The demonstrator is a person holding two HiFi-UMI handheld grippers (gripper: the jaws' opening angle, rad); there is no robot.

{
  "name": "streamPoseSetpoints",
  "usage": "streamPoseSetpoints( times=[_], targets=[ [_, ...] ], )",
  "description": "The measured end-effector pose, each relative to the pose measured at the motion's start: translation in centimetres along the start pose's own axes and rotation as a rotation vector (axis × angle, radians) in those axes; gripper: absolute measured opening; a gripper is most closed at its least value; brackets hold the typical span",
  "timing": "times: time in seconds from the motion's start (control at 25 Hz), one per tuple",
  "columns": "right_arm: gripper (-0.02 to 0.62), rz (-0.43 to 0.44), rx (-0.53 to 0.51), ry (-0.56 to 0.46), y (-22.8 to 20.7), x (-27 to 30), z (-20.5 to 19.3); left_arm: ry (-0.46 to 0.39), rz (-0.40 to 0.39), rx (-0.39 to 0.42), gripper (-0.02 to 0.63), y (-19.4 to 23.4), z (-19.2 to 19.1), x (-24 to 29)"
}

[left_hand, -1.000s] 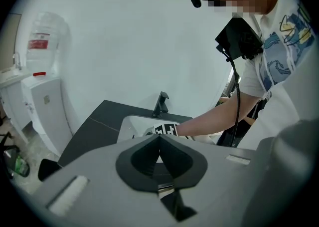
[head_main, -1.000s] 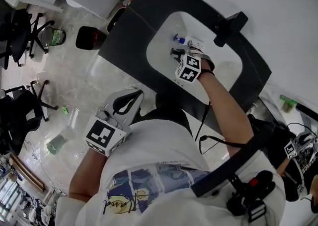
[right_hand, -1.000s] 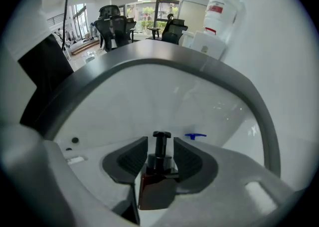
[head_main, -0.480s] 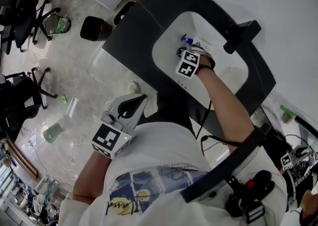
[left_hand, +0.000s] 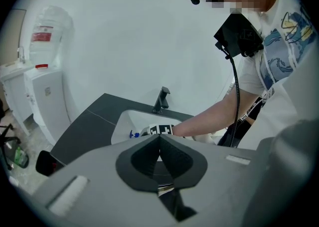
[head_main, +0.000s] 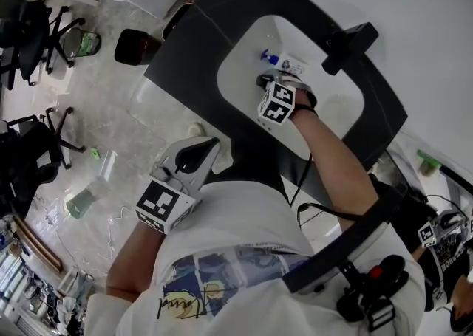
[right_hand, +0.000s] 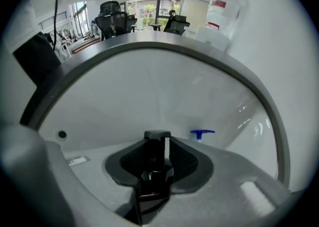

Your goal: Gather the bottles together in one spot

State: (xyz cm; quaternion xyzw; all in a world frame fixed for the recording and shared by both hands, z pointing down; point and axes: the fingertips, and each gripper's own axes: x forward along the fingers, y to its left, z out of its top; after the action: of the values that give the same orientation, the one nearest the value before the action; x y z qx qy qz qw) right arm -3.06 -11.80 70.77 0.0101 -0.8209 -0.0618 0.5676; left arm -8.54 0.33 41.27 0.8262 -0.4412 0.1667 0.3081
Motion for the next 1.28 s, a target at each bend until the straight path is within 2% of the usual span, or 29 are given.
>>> streamPoseSetpoints(
  times=[0.24, 0.56, 1.0, 1.28],
  targets=[
    [0.109, -0.088, 0.082, -0.097, -0.6, -3.4, -0.5, 0.017, -0.067, 0.047, 0.002, -1.5, 0.5, 1.1],
    [0.084, -0.195, 0.225, -0.241, -0.8, -6.8, -2.2, 0.049, -0.113, 0.125, 0.002, -2.8, 1.1, 2.0],
    [0.084, -0.368, 0.589, -0.429, -3.3, -15.2, -4.9, 0.057, -0.193, 0.22, 0.002, -5.3, 3.4, 3.5],
    [0.084, -0.503, 0.718, -0.514, -5.0, -22.0, -8.1, 0.052, -0.26, 0.278, 0.002, -7.4, 4.7, 5.1]
  ],
)
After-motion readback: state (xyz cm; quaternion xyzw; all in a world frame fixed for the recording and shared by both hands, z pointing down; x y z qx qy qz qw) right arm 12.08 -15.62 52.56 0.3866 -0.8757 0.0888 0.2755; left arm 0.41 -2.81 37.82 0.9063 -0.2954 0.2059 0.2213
